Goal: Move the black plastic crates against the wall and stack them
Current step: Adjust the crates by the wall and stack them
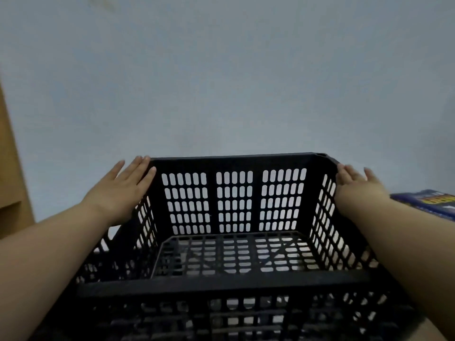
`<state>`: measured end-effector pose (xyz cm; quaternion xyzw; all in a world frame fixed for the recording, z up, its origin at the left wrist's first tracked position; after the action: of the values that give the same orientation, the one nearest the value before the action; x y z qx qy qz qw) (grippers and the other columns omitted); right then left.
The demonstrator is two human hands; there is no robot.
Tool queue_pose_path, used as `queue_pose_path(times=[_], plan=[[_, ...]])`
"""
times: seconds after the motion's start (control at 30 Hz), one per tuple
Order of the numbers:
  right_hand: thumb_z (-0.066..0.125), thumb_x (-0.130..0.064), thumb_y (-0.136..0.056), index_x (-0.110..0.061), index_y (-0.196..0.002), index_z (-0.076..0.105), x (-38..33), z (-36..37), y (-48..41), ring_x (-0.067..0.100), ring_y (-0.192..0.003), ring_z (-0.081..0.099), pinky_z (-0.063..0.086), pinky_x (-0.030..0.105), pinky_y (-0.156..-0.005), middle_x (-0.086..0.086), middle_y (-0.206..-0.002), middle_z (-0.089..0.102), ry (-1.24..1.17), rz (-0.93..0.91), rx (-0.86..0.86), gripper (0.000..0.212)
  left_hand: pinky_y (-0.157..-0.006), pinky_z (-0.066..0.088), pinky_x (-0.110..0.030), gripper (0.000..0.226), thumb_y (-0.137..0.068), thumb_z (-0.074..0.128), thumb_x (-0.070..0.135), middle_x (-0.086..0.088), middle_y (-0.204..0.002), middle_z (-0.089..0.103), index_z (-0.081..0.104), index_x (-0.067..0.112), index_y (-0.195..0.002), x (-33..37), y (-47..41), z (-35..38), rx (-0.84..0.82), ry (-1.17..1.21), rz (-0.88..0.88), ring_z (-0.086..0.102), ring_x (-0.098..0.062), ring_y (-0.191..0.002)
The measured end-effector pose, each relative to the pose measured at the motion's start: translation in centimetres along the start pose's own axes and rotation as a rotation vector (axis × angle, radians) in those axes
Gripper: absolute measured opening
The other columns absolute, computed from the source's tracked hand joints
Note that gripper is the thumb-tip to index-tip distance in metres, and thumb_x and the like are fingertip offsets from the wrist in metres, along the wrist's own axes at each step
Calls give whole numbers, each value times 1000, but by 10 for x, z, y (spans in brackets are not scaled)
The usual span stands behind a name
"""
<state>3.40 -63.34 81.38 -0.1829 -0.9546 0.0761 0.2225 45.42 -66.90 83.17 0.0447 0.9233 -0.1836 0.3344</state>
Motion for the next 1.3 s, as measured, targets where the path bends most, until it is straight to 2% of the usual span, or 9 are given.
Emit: queue_pose_path(times=[0.1, 0.33, 0.53, 0.63, 0.77, 0.93, 1.17, 1.3], plan=[[23, -25, -95, -9, -148, 9, -34, -32, -33, 20, -145, -12, -6, 45, -116, 10, -157, -17, -8, -49, 57, 57, -113, -14, -42, 99, -84, 50, 14, -14, -139, -44, -37, 10, -131, -38, -15, 12, -16, -12, -73, -37, -20, -128], [33, -27, -93, -11, -148, 8, -145, -94, -82, 19, -145, -14, -6, 46, -116, 7, -157, -18, -106, -179, 122, 63, -113, -14, -42, 103, -82, 53, 12, -14, -140, -43, -36, 13, -133, -134, -29, 73, -74, -15, -178, -37, -21, -130], [26, -25, -94, -11, -148, -3, -256, -129, -84, 18, -144, -16, -6, 45, -118, 6, -156, -21, -188, -235, -17, 63, -112, -17, -42, 103, -79, 50, 7, -12, -142, -44, -37, 16, -133, -210, -48, 167, -118, 10, -143, -39, -23, -130], [29, -31, -95, -13, -148, -4, -307, -142, -78, 18, -145, -15, -5, 45, -118, 5, -157, -20, -203, -231, -82, 66, -112, -17, -41, 102, -79, 49, 6, -11, -142, -44, -37, 17, -134, -245, -63, 216, -121, 25, -89, -40, -23, -130], [35, -21, -94, -12, -148, -4, -364, -161, -67, 20, -145, -14, -4, 45, -118, 6, -157, -20, -168, -228, -166, 68, -110, -18, -40, 98, -80, 45, 2, -11, -138, -45, -37, 16, -132, -282, -80, 268, -159, 22, 1, -40, -23, -128], [36, -23, -94, -13, -148, -6, -411, -175, -62, 18, -145, -14, -4, 44, -118, 4, -157, -20, -133, -214, -250, 69, -111, -18, -40, 96, -78, 42, 4, -9, -136, -46, -37, 16, -131, -315, -94, 318, -175, 64, 40, -41, -23, -127], [39, -24, -94, -15, -149, 0, -449, -178, -70, 19, -145, -14, -4, 44, -118, 4, -157, -19, -60, -226, -253, 68, -113, -14, -37, 93, -82, 43, 9, -9, -141, -42, -29, 14, -140, -323, -101, 364, -231, 104, 58, -39, -21, -126], [33, -20, -95, -11, -148, -2, -456, -176, -75, 19, -145, -11, -2, 43, -119, 4, -157, -18, -36, -223, -260, 64, -116, -9, -40, 95, -82, 47, 12, -14, -149, -36, -25, 12, -143, -321, -113, 377, -274, 107, 45, -31, -25, -138]])
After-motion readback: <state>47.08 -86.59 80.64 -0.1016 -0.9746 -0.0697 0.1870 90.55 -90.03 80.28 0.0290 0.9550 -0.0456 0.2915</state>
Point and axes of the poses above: each hand's wrist, its own y-axis away from the middle knuckle, its own z-axis out of the palm, x = y × z, the point moved 4 cm from there along -y, towards the middle knuckle
